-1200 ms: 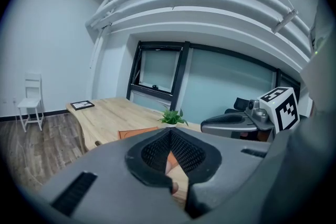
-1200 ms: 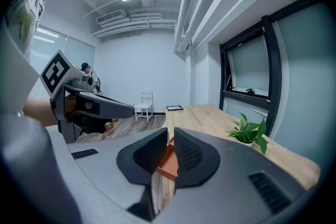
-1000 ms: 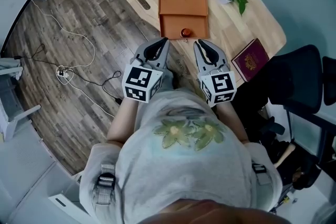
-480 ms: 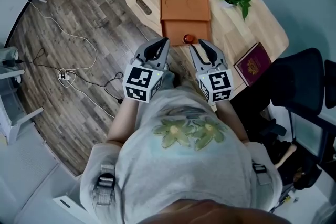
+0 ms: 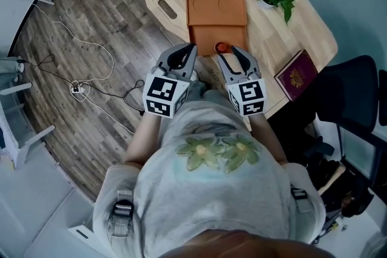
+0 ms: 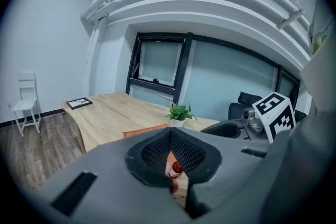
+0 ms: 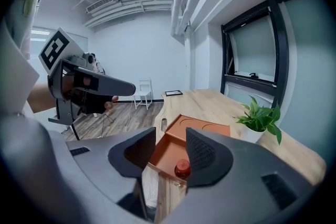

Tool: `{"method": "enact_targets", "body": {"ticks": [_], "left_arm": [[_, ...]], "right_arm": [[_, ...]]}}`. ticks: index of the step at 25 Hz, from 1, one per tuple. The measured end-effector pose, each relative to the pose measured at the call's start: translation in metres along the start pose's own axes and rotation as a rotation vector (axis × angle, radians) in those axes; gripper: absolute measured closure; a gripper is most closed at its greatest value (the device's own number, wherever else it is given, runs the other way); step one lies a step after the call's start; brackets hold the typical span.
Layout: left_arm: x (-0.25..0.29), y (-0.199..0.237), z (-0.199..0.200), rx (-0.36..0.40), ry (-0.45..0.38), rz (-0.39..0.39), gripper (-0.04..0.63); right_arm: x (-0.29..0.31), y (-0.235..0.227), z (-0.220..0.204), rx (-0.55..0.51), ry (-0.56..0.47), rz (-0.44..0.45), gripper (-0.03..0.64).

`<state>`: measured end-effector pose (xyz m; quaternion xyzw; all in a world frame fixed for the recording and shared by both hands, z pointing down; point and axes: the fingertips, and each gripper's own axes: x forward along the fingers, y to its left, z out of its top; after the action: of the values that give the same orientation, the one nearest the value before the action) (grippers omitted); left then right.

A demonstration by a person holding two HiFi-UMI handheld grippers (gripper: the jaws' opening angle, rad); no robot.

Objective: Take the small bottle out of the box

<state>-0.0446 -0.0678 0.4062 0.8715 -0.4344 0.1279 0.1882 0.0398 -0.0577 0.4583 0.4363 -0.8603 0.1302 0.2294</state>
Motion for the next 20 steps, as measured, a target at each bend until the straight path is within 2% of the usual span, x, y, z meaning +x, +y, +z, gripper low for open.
{"method": "enact_targets", "body": {"ticks": [20], "left_arm": [[0.029,0.011,-0.023,-0.001,0.066,-0.047,0.589]], "right_arm": [[0.037,-0.011,-0.048,0.025,0.121,-0.03,0.423]]}}
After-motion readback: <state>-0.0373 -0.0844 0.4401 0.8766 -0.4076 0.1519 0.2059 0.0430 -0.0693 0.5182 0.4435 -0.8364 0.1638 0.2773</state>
